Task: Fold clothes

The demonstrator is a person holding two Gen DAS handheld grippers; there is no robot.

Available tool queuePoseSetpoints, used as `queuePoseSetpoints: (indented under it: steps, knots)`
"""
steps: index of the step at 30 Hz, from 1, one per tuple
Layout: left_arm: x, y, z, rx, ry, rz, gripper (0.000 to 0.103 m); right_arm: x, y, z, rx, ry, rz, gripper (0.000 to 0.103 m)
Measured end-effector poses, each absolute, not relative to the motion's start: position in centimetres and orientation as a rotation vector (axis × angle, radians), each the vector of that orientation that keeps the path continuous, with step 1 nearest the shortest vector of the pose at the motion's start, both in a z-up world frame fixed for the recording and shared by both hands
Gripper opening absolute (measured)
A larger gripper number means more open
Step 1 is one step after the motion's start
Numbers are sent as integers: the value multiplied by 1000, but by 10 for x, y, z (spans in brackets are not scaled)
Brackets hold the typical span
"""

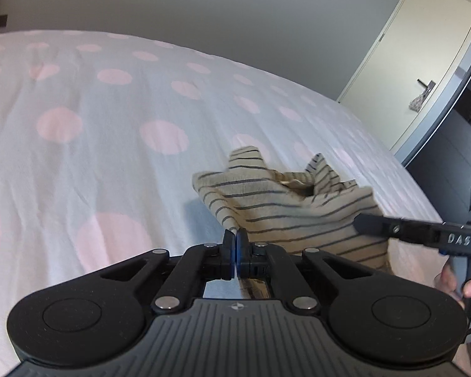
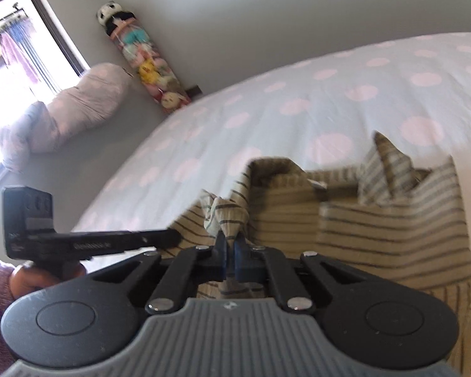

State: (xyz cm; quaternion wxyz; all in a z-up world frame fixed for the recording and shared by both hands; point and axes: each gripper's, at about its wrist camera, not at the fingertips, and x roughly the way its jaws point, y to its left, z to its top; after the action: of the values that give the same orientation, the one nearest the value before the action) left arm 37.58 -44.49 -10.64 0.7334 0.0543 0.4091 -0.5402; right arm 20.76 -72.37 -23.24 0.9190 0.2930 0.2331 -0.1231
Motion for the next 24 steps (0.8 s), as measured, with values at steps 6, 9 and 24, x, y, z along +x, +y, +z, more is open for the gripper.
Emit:
queuePoseSetpoints:
  steps: [6,9,24]
  knots:
    - [367,-458,-119,190,864,-1182,0,218,-738,-266,652,563,-361,5]
    - [365,-464,-129,211,864,-1166,0,216,-743,-281,670,581,-378,5]
    - [323,-393,-128,148,1015,-1129,43,163,-717,-280,695,655,-328,35]
